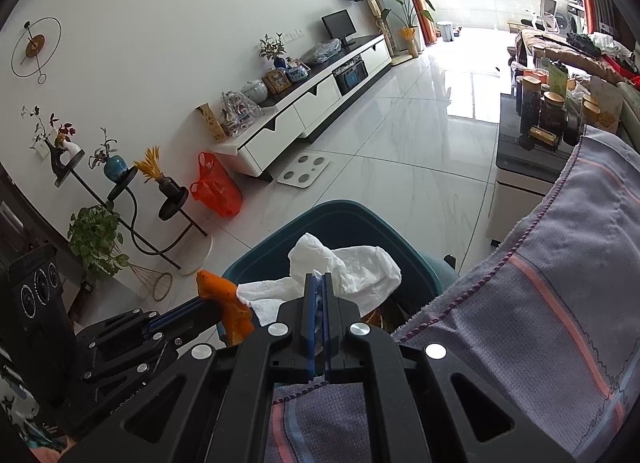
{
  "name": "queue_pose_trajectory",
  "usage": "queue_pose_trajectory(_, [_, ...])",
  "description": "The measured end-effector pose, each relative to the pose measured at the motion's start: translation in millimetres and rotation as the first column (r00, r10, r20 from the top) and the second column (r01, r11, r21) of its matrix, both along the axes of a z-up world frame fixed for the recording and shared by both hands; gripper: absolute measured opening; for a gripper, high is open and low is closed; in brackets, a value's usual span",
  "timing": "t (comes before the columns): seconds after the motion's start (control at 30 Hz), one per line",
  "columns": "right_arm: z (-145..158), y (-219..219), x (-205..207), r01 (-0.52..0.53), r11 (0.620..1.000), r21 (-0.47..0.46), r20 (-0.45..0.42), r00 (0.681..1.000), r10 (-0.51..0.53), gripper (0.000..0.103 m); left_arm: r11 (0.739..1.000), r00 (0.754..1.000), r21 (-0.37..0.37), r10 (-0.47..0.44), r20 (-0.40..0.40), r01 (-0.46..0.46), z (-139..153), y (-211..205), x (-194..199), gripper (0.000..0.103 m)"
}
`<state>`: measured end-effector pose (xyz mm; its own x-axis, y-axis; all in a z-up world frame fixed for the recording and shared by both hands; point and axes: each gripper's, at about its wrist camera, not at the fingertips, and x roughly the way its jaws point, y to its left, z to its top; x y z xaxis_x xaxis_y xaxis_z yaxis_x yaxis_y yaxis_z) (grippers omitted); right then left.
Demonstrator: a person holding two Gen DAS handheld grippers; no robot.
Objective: Collect trash
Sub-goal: 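Lower both tools into the teal bin and open them to release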
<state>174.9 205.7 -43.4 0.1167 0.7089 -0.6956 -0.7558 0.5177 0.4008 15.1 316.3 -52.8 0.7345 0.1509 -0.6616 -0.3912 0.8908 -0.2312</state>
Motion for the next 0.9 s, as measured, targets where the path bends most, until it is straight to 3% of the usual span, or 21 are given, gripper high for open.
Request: queue_pose_trajectory(0.9, [-13,10,8,0.018,0.998,-0.058,-0.022,1.0,-0.019,0.003,0.999,0.999,-0.035,-0.004,-0.036,0.003,-19,7,22,0.009])
